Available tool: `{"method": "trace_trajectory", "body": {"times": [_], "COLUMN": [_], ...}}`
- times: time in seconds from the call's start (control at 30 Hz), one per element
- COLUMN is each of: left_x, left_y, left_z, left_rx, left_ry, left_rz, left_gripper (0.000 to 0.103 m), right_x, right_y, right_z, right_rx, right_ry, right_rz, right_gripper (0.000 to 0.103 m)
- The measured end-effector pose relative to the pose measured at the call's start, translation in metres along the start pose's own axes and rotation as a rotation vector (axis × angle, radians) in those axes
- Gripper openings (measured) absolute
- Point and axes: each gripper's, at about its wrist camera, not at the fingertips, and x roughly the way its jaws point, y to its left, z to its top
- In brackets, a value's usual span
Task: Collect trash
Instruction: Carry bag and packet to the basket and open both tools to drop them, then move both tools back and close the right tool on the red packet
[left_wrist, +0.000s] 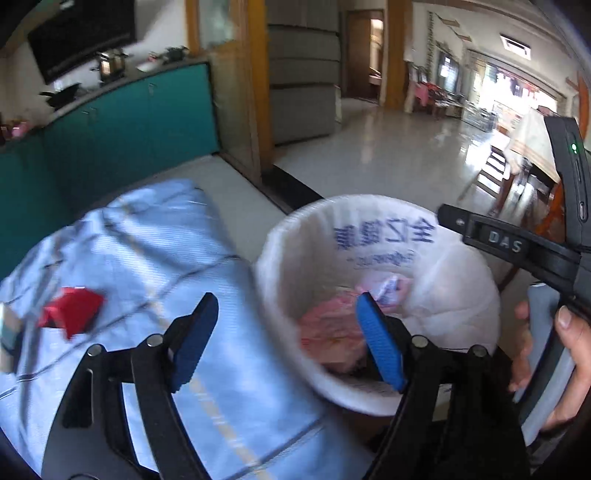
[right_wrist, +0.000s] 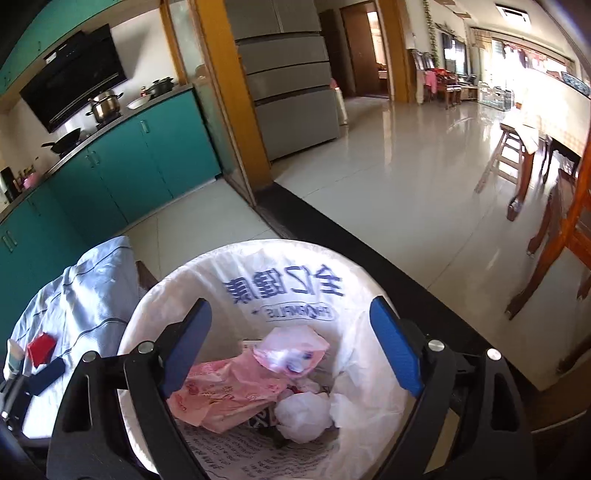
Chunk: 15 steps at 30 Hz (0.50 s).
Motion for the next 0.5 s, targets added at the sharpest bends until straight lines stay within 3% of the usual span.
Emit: {"method": "trace_trajectory", "body": {"times": [0.13, 0.23, 0.3, 0.4, 0.5], "left_x": [-0.022, -0.03, -0.03, -0.032, -0.021], "left_y": [0.077, 0.159, 0.21, 0.275, 0.308], "left_z": [-0.01, -0.016, -0.02, -0.026, -0.032], "left_rx": [-0.015, -0.054, -0.052, -0.075, -0.075], "left_ry": [-0.03, 0.034, 0.108, 0.129, 0.224], "left_rz": [0.241, 0.379, 0.392, 0.425, 0.299], "left_gripper": [0.086, 0.093, 0.095, 0.095, 0.095], "right_x": [-0.001, -0.002, 0.001, 0.011, 0.024], "right_y": [0.035, 0.081, 0.119, 0.184, 0.24], "right_z": [0.004, 0.006, 0.005, -0.002, -0.014], "right_rx": [-0.047, -0.141, -0.233, -0.368, -0.415], "right_ry": [0.015, 0.052, 0.08, 0.127, 0.222], "right_rz": [0.123, 0.266, 0.339, 0.473, 0.642], "right_gripper": [0.087, 0.088, 0.089, 0.089, 0.089]}}
